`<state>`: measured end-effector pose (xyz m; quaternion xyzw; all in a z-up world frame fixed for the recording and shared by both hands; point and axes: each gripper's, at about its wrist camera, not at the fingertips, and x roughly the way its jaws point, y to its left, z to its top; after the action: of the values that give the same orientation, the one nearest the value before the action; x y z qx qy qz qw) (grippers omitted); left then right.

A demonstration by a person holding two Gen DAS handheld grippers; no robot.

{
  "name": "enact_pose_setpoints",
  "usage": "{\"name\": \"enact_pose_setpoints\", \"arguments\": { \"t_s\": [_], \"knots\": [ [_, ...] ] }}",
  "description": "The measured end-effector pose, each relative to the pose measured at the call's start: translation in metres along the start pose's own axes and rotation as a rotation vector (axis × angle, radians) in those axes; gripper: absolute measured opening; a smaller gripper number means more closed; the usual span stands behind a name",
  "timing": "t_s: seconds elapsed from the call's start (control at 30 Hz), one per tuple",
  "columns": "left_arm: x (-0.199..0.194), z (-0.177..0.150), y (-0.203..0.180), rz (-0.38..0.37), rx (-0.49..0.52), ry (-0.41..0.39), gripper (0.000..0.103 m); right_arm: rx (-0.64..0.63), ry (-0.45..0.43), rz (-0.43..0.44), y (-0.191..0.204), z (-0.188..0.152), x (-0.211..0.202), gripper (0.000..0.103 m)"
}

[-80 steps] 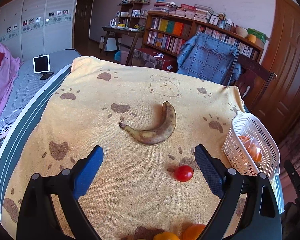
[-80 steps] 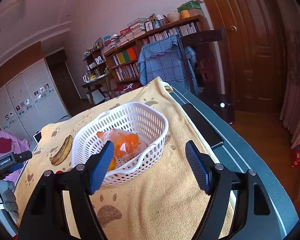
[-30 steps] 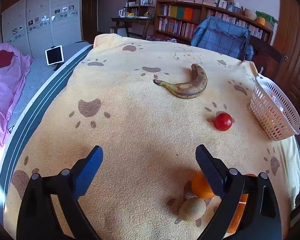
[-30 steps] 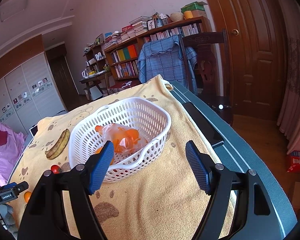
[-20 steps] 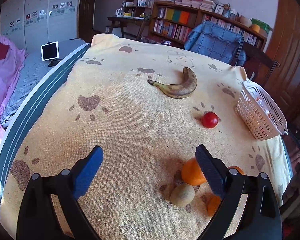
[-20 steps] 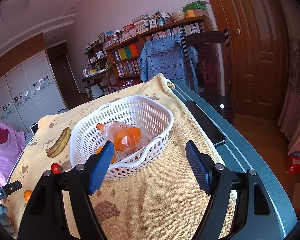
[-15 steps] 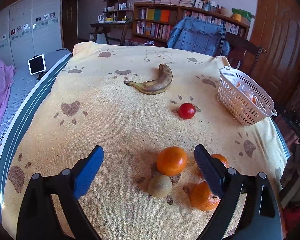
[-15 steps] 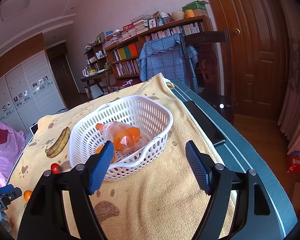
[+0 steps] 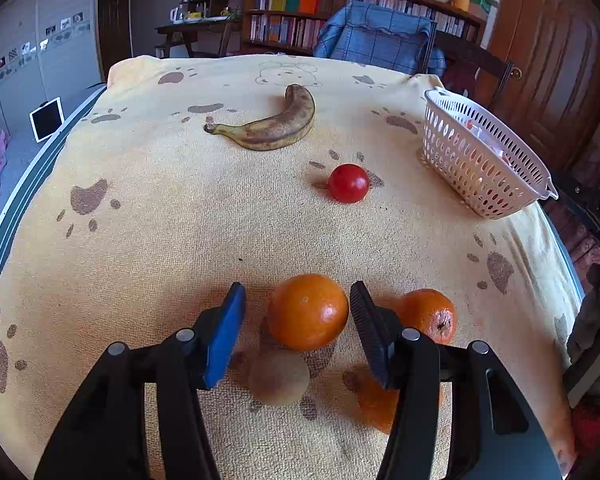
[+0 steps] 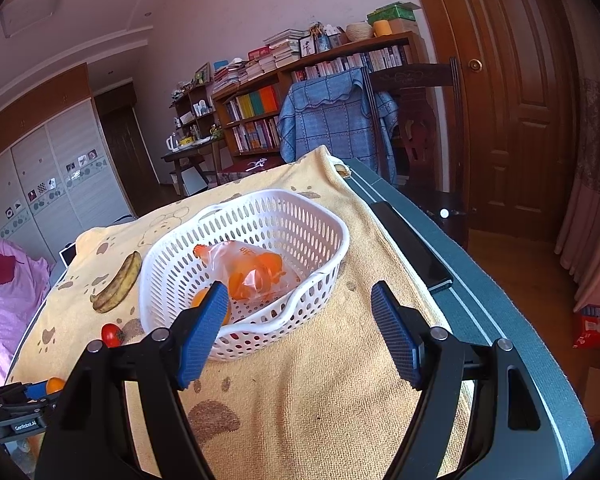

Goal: Organize fruits
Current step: 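Lower the left gripper onto a large orange and grasp it, then lift the orange with the left gripper while the right gripper grasps the brown banana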

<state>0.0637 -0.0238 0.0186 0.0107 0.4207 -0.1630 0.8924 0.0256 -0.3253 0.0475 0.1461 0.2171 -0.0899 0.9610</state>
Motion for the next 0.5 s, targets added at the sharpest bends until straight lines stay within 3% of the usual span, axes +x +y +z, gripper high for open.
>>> {"name": "enact_pose_setpoints", "arguments": {
  "t_s": [0.17,0.3,0.5],
  "knots": [
    [0.003,-0.003,0.000,-0.027,-0.009,-0.007,0.037,-0.007,0.002,-0.006,0.001,-0.001,0.001,0.075],
    [0.001,-0.005,0.003,-0.040,-0.025,-0.023,0.037,-0.023,-0.001,-0.019,0.004,-0.003,0.002,0.075],
    [-0.010,-0.005,0.010,0.003,-0.059,-0.086,0.037,-0.085,-0.029,-0.058,0.015,-0.006,0.001,0.075]
  ]
}}
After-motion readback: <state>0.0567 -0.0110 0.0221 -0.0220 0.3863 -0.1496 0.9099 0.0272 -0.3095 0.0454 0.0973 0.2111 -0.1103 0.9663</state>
